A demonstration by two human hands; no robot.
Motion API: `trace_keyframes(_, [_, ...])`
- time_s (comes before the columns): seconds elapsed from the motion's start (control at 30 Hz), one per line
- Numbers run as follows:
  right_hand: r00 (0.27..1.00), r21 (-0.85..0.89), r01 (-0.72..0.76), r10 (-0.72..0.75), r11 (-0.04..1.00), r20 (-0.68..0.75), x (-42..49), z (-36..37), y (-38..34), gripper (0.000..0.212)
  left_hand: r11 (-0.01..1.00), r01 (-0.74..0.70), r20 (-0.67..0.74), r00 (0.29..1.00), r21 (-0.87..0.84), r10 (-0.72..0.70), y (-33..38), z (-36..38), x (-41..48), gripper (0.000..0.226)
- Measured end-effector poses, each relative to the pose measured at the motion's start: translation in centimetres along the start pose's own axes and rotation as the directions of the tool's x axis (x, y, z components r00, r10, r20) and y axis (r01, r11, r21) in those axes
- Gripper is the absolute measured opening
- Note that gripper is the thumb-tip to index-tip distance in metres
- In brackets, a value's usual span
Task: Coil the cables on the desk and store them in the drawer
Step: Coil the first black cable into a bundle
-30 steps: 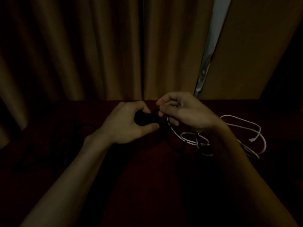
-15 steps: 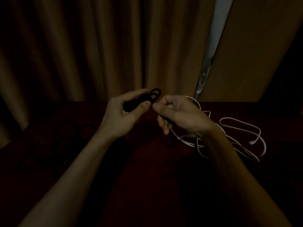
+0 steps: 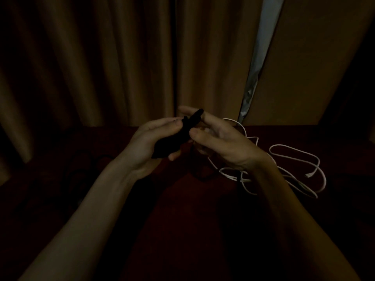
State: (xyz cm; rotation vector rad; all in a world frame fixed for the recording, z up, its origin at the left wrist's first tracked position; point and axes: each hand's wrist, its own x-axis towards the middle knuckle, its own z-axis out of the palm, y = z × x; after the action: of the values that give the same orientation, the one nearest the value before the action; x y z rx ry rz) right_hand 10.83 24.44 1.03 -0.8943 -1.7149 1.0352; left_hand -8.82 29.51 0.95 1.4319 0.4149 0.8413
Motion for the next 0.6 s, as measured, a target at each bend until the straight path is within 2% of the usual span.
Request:
trace_keyframes(0.1, [0.999, -0.017, 0.021, -0.021, 1.000, 0.034, -0.35, -0.02, -0.32, 0.052, 0.997, 0.080, 0.111, 0.991, 0.005, -0.080, 0.46, -0.06, -0.39, 0.040])
trace_keyframes(0.2, [0.997, -0.014, 0.033, -0.031, 0.999, 0.074, -0.50, -0.08, -0.41, 0.046, 0.988, 0.150, 0.162, 0.976, -0.029, -0.143, 0.61, 0.01, -0.53, 0.036])
trace_keyframes(0.43, [0.994, -0.058, 0.079, -0.074, 0.995, 0.075, -0.53, -0.42, -0.30, 0.053, 0.967, 0.254, 0.126, 0.960, -0.007, -0.251, 0.93, -0.19, -0.22, 0.044])
trace_keyframes(0.5, [0.996, -0.078, 0.089, -0.086, 0.993, 0.036, -0.46, -0.36, -0.39, 0.049, 0.965, 0.259, 0.107, 0.959, 0.032, -0.261, 0.72, -0.33, -0.11, 0.058])
trace_keyframes(0.6, [0.994, -0.061, 0.104, -0.106, 0.993, -0.032, -0.19, -0.10, -0.37, 0.033, 0.971, 0.224, 0.043, 0.973, 0.077, -0.228, 0.66, -0.20, -0.24, 0.044])
